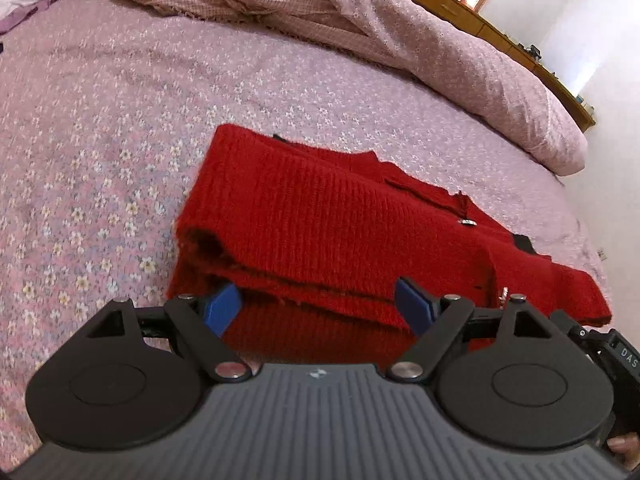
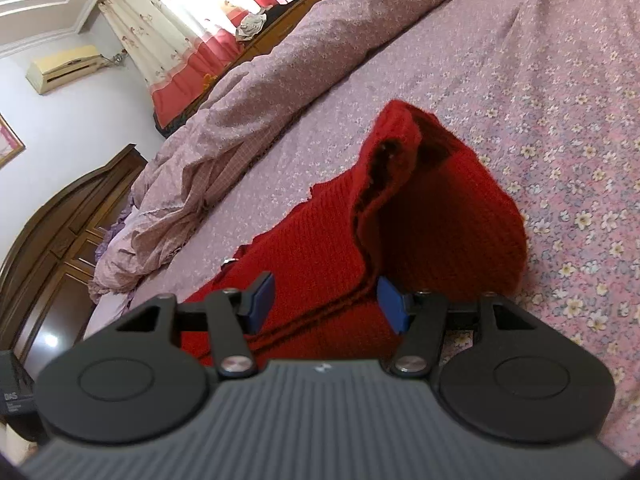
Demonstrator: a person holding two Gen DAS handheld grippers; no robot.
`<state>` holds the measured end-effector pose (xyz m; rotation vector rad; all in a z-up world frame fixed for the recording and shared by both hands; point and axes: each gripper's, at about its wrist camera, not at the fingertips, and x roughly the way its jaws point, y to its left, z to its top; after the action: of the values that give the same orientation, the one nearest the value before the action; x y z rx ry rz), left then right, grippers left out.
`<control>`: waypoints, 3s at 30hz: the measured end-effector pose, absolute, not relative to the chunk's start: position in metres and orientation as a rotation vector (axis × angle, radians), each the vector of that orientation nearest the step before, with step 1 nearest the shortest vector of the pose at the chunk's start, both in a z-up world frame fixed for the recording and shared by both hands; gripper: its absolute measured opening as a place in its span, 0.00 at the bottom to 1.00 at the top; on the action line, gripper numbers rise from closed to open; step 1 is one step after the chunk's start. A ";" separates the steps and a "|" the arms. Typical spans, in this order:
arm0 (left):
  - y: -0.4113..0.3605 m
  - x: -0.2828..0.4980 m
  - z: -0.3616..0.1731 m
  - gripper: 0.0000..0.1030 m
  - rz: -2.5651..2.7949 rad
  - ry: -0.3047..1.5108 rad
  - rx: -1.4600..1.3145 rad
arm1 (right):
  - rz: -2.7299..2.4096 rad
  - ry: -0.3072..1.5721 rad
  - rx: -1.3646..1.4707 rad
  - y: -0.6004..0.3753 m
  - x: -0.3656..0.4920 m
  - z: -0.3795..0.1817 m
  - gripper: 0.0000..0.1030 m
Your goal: Fold small clothes
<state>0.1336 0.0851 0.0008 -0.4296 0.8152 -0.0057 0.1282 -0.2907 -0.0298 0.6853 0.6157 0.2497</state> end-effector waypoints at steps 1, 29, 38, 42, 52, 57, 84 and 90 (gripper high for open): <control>0.084 0.135 0.000 0.83 -0.004 0.808 -0.422 | 0.251 0.618 0.685 -0.290 0.129 -0.031 0.58; 0.074 0.212 0.053 0.71 0.026 0.619 -0.229 | 0.257 0.471 0.604 -0.280 0.198 0.000 0.19; 0.068 0.209 0.056 0.86 0.029 0.630 -0.156 | 0.238 0.408 0.494 -0.276 0.189 0.007 0.61; 0.062 0.209 0.045 0.91 0.040 0.698 -0.124 | 0.223 0.426 0.421 -0.270 0.185 0.008 0.61; 0.047 0.210 -0.011 1.00 0.061 0.898 -0.006 | 0.119 0.506 0.215 -0.263 0.171 -0.004 0.61; 0.048 0.213 -0.019 1.00 0.087 0.918 -0.032 | 0.101 0.573 0.151 -0.264 0.178 -0.025 0.58; 0.060 0.154 0.012 1.00 0.097 0.913 -0.042 | 0.068 0.571 0.321 -0.296 0.122 -0.012 0.59; 0.080 0.143 0.008 1.00 0.179 0.927 -0.059 | -0.002 0.556 0.434 -0.309 0.099 -0.011 0.69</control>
<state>0.1428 0.0803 0.0082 -0.0594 0.9272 0.1787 0.0986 -0.3090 -0.0109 0.4337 0.5562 -0.0019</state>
